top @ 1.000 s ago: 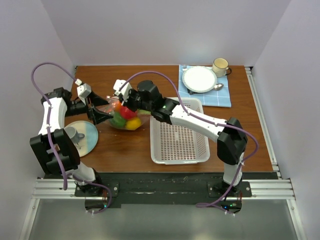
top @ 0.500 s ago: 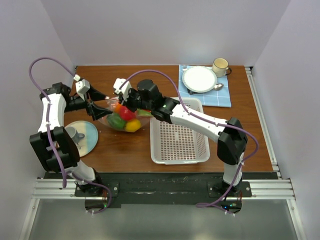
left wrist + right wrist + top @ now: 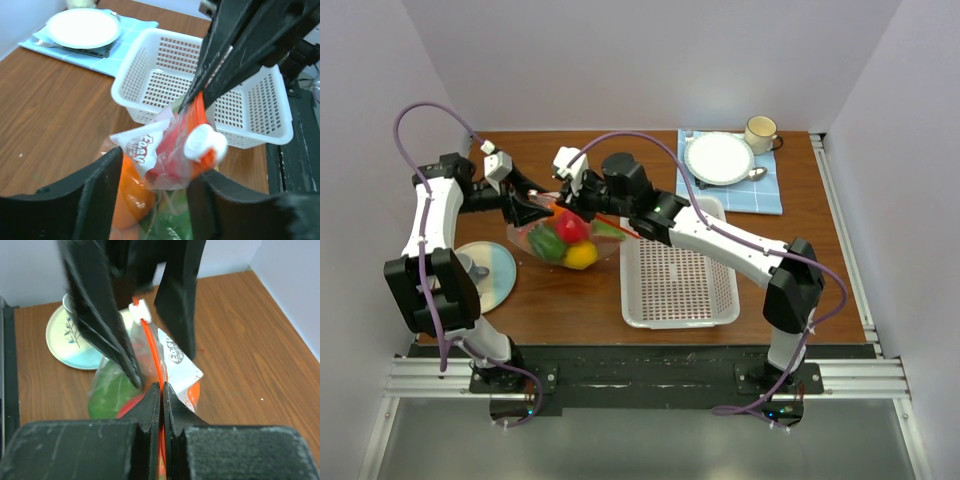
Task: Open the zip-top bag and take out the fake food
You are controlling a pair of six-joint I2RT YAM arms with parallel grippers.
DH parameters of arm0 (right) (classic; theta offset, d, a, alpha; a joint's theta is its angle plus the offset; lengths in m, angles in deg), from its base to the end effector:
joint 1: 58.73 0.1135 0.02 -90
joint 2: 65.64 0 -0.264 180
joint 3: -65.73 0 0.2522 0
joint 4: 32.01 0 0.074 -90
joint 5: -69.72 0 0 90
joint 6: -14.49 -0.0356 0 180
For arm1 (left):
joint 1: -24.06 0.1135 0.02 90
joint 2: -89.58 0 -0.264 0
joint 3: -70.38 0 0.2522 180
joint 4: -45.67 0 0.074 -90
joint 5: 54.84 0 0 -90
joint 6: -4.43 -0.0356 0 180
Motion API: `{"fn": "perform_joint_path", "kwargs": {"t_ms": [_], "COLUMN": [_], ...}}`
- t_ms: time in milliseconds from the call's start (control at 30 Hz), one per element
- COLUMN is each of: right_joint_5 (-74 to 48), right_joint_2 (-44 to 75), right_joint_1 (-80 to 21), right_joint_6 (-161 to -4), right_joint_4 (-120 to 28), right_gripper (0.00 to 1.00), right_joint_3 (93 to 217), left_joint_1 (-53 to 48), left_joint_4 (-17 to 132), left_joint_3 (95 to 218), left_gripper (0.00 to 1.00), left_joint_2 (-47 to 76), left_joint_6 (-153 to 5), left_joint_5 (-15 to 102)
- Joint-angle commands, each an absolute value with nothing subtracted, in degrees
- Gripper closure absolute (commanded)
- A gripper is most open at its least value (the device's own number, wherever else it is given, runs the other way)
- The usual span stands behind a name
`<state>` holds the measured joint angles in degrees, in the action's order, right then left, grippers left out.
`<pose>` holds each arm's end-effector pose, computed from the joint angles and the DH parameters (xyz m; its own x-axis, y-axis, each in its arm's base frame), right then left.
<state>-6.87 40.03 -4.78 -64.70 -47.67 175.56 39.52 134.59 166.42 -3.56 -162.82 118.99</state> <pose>0.2577 0.3681 0.3643 0.0573 -0.2312 -0.9712 -0.9259 0.3516 -0.1384 0.2906 0.0437 0.3122 -0.1753 0.0603 -0.9827 0.9461 0.2863 -0.1512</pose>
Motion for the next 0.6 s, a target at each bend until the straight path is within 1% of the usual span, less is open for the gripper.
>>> {"fn": "perform_joint_path", "kwargs": {"t_ms": [0,33,67,133,233,333,433,500,533,567], "right_joint_5": [-4.99,-5.08,-5.08,-5.43,-6.91,-8.15,-7.72,-6.40,-6.14,-4.92], "right_joint_2": [34.64,34.38,34.12,33.41,32.10,29.91,28.76,28.66,28.84,29.62], "right_joint_1": [-5.38,-5.38,-5.56,-5.82,-6.52,-7.40,-7.75,-7.67,-7.67,-7.67], "right_joint_6": [-66.72,-66.72,-66.80,-67.24,-67.86,-68.30,-68.39,-67.86,-67.51,-67.51], "right_joint_4": [-42.09,-42.08,-41.74,-41.30,-39.72,-35.95,-34.18,-33.21,-32.86,-32.42], "right_gripper": [1.00,1.00,1.00,1.00,1.00,0.96,0.85,0.70,0.60,0.45], "right_joint_3": [175.29,174.94,174.59,172.84,168.80,163.09,159.65,159.82,160.26,160.87], "left_joint_1": [37.86,37.86,37.94,38.12,38.38,38.38,38.30,38.03,37.86,37.68], "left_joint_4": [134.93,134.84,134.84,134.84,134.84,134.84,134.84,134.84,134.84,134.93], "left_joint_3": [168.87,169.13,169.92,170.45,171.33,171.86,171.77,171.25,170.89,169.93], "left_gripper": [0.53,0.73,0.85,0.99,1.00,0.99,0.99,0.98,0.98,0.98], "left_joint_2": [-4.55,-4.46,-4.46,-4.11,-3.85,-3.15,-2.27,-1.74,-1.22,-0.86], "left_joint_6": [-164.15,-163.97,-163.88,-163.18,-161.95,-161.33,-161.07,-160.89,-160.89,-160.98], "left_joint_5": [132.55,132.63,132.20,132.19,132.11,131.23,129.47,128.24,127.89,127.02]}}
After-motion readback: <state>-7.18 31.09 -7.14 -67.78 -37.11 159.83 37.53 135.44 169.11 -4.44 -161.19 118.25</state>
